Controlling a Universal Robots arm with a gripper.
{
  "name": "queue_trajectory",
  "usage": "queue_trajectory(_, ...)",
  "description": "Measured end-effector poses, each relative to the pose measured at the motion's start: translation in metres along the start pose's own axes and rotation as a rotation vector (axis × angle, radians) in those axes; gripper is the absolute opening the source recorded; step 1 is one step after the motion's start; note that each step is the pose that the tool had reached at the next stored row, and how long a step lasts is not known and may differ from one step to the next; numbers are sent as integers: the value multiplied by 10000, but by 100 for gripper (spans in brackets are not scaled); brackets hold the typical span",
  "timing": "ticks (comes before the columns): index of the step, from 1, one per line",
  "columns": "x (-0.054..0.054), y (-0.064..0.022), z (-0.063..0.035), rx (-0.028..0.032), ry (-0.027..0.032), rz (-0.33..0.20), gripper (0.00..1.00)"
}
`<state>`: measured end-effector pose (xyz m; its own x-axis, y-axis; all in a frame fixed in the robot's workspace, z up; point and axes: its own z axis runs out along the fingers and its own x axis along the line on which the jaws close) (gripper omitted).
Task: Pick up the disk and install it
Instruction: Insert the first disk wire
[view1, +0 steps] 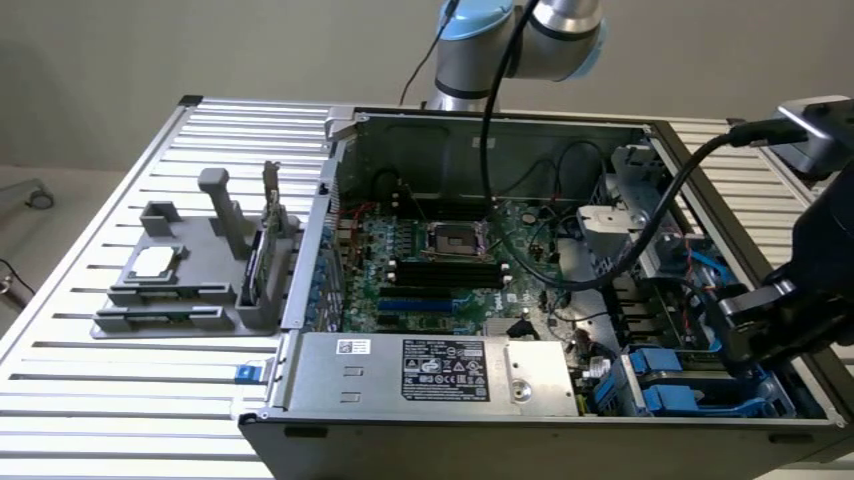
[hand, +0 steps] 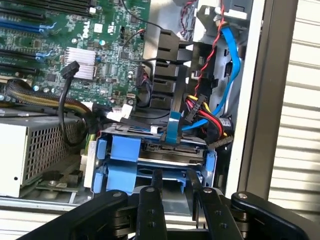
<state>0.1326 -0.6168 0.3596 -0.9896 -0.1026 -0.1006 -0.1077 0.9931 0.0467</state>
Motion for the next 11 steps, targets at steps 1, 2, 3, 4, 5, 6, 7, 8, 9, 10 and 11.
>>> queue_trajectory(1,0,0,0,18,-8,179,33)
queue_trajectory(2,0,0,0,34,-16,341,33)
queue_trajectory(3,0,0,0,50,-23,504,33)
queue_trajectory(4,0,0,0,67,-31,668,33)
queue_trajectory(5,0,0,0,84,-39,832,33)
queue_trajectory(6,0,0,1,99,-46,996,33)
queue_trajectory(7,0,0,0,117,-54,1160,33)
queue_trajectory(8,0,0,0,134,-62,1325,33)
queue_trajectory(9,0,0,0,152,-70,1503,33)
queue_trajectory(10,0,0,0,168,-78,1667,33)
queue_trajectory(11,0,0,0,184,-85,1826,33)
